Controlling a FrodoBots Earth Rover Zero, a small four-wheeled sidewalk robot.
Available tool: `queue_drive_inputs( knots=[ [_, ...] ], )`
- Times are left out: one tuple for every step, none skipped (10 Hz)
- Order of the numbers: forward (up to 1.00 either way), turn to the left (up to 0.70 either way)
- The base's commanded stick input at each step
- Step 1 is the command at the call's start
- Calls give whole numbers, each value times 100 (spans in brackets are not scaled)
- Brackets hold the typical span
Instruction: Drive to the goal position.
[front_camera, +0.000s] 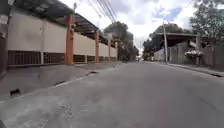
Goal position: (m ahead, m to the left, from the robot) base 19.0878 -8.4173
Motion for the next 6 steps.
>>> queue_drive_inputs(
  knots=[
    [100,4],
    [100,4],
    [100,4],
    [100,4],
    [100,4],
    [100,4]
  ],
)
